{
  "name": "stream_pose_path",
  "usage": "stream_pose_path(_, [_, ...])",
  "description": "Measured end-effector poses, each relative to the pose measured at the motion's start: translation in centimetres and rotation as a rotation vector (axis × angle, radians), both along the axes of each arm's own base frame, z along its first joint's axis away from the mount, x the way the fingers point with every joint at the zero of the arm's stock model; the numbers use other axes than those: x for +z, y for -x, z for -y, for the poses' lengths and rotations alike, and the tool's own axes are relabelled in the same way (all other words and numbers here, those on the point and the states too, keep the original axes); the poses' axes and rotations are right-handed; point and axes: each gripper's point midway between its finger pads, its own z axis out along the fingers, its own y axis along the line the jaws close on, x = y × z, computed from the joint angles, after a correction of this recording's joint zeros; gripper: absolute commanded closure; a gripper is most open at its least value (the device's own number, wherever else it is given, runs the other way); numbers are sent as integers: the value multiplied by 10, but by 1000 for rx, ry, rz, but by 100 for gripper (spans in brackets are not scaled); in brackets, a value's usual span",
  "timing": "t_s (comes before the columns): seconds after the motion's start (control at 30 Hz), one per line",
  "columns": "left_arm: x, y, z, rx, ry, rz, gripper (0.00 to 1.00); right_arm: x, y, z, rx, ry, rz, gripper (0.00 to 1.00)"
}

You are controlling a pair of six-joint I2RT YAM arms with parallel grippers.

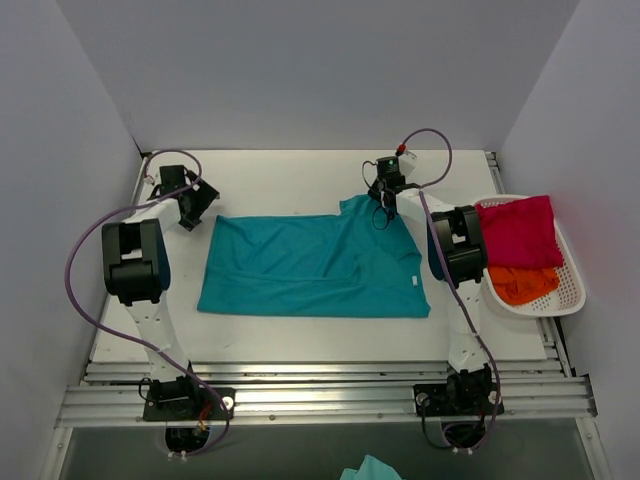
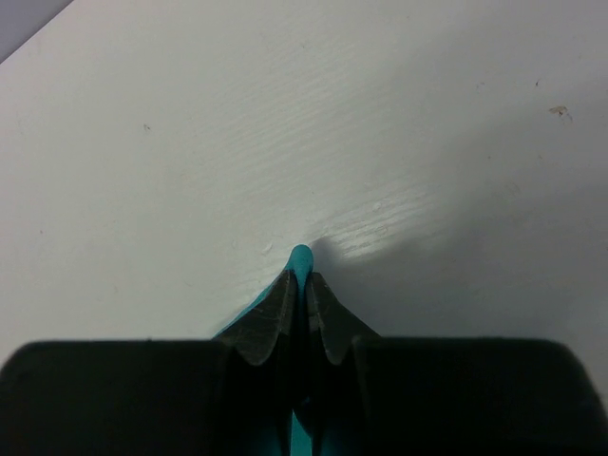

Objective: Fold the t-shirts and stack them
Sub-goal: Fold the flattened tshirt in 1/3 of the way, then grap the side of the flattened tshirt furthest away from the robot with both arms

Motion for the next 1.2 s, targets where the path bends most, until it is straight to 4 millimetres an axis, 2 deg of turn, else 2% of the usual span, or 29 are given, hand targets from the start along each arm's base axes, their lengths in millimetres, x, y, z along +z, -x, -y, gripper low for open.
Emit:
stream_pose_path(0.03, [0,0,1,-2,0,-1,5,0,0,0,0,0,0,100])
stream_pose_path(0.07, [0,0,2,-5,0,-1,6,0,0,0,0,0,0,100])
stream_pose_path(0.27, [-3,6,12,-33,0,-6,9,0,0,0,0,1,-1,100])
stream_pose_path(0.63, [-1,28,48,-130,22,-25,11,-7,1,1,-1,4,-13,100])
stream_pose_path(0.83, [2,30,51,-139,25,-21,14,-7,-1,0,-3,1,-6,100])
stream_pose_path(1.07, [2,30,51,-140,25,-21,27,-7,-1,0,-3,1,-6,100])
stream_pose_path(1.17, [1,28,51,-140,24,-21,36,-7,-1,0,-3,1,-6,100])
stream_pose_path(1.2, [0,26,51,-141,24,-21,44,-7,-1,0,-3,1,-6,100])
